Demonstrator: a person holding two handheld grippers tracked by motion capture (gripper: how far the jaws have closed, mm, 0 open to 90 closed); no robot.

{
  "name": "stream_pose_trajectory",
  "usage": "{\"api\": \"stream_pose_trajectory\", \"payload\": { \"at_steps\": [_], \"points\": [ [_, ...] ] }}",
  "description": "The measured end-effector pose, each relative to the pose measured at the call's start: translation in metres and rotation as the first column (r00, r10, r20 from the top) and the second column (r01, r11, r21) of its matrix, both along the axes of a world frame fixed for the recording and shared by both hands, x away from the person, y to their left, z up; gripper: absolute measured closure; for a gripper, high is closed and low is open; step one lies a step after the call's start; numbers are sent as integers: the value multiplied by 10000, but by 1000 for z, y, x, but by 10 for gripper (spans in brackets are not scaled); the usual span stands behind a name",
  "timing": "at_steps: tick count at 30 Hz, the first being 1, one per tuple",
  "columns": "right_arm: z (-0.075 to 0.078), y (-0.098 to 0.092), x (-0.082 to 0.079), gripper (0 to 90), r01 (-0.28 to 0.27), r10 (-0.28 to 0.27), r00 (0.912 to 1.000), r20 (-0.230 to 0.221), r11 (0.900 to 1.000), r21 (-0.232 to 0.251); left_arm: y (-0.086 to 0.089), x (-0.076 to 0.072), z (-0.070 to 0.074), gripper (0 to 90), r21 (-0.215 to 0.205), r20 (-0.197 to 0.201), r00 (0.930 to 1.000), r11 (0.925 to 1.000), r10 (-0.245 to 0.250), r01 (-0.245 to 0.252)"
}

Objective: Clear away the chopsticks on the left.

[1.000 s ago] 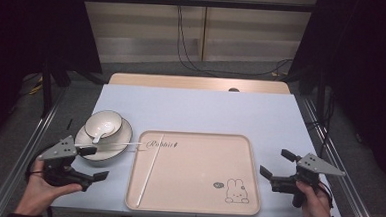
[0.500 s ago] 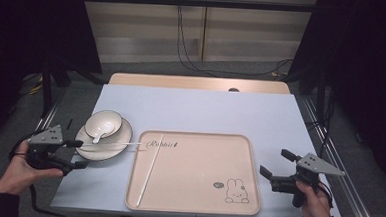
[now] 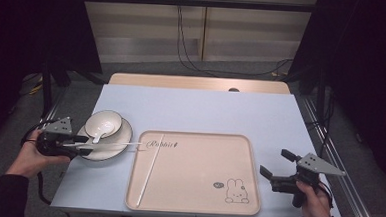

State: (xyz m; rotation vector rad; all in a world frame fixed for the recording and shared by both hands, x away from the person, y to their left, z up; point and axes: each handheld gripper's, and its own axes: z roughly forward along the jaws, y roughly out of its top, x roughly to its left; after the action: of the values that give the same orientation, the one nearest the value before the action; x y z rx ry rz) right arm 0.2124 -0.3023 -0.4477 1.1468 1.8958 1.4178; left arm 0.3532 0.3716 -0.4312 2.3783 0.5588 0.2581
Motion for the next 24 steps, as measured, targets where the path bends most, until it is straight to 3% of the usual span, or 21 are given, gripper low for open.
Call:
{"api": "stream_pose_trajectory", "payload": {
  "at_steps": [7,9,16,24],
  "points": [
    [0,0,0,4,-2,2,10000,34,10000,-31,-3,6,-9,593,367,-66,9999,9992,-139,141],
    [0,0,0,4,-10,10,10000,22,10000,-15,-5,6,-11,635,201,-113,9999,9997,-129,131],
    [0,0,0,4,27,-27,10000,22,10000,-49,-18,7,-11,703,613,-357,9961,9947,-810,830],
    [0,0,0,5,16,-16,10000,29,10000,-56,-26,5,-10,788,747,-383,9940,9917,-1023,1049]
  ]
}}
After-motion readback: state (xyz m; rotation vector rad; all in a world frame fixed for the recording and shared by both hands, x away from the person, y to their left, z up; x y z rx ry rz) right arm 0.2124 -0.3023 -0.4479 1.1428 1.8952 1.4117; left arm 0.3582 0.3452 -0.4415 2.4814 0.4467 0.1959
